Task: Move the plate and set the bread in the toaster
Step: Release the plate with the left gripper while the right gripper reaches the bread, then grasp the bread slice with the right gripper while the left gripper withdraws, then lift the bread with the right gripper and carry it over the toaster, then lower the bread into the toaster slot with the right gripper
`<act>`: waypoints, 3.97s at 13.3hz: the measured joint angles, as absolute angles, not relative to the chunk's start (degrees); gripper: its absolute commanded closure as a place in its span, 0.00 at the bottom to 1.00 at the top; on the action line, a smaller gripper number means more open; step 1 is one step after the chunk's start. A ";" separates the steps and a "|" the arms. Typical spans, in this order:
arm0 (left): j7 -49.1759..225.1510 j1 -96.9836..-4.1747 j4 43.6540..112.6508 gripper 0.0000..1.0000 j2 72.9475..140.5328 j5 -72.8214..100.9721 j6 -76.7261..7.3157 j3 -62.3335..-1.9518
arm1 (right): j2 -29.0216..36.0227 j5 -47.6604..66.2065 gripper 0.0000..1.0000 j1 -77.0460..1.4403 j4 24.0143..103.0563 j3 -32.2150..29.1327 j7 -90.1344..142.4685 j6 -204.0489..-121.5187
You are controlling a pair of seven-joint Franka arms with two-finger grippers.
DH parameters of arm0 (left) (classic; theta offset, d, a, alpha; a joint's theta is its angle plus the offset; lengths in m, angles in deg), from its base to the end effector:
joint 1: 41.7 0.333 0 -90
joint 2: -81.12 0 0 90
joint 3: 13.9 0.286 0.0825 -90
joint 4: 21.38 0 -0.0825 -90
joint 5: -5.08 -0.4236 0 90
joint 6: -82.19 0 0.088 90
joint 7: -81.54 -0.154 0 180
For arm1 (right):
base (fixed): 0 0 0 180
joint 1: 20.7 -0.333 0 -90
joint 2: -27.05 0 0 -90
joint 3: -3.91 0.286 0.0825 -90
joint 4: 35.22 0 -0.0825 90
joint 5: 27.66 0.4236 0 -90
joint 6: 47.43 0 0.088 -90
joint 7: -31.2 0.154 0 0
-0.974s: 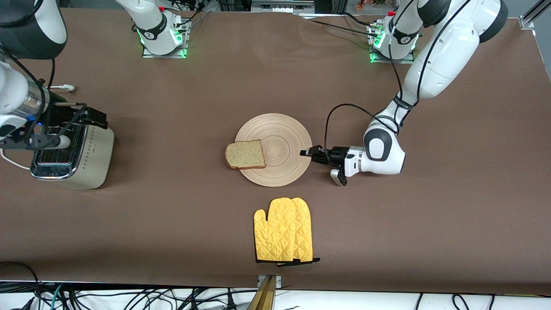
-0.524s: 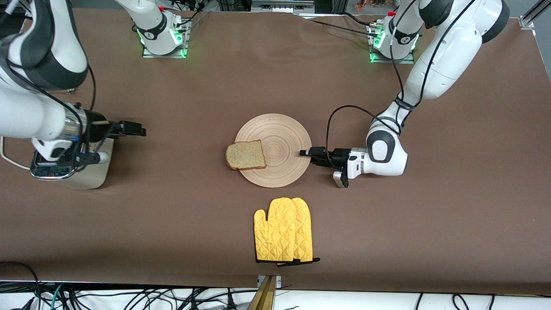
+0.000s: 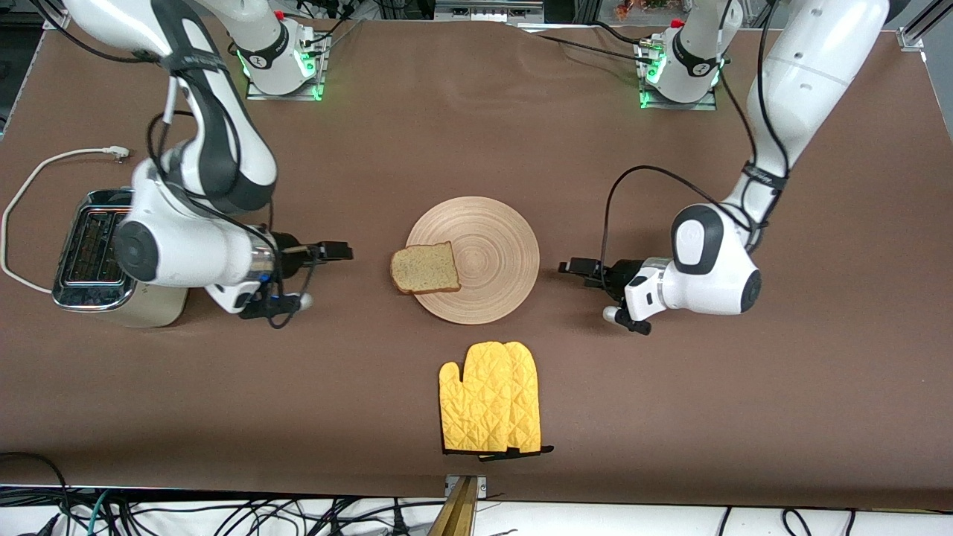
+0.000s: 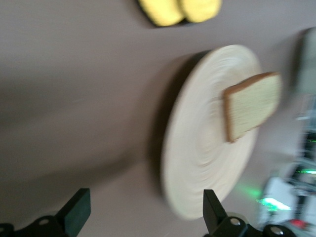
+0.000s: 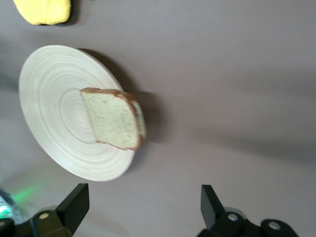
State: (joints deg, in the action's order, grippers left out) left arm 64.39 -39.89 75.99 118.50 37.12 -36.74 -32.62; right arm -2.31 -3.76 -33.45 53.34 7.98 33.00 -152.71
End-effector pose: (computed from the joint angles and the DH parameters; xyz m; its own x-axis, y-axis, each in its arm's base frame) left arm 0.6185 -0.2366 0.1389 0.9497 -0.2634 -0.1696 -0.1043 -0.7762 0.6218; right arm 0.6399 0.2427 0.2589 0.9560 0.1475 -0.2534 0.0412 -0.9232 -0.3820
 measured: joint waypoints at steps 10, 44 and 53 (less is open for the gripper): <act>80.80 -37.79 69.61 0.00 104.94 3.66 -27.36 -26.63 | -14.10 4.88 0.00 -37.53 53.21 8.39 29.23 -167.34; 91.73 -43.48 73.09 0.00 83.06 3.53 -8.13 -20.48 | -5.99 -23.43 1.00 -39.12 30.54 -16.20 25.30 -119.35; 91.73 -43.46 73.05 0.00 83.07 3.53 -8.04 -20.46 | -6.70 -31.13 1.00 -36.68 31.52 -30.46 15.10 -121.37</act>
State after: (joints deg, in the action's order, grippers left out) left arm 91.73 -43.46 73.05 83.07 3.53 -8.04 -20.46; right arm -6.70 -31.13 -36.68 31.52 -30.46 15.10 -121.37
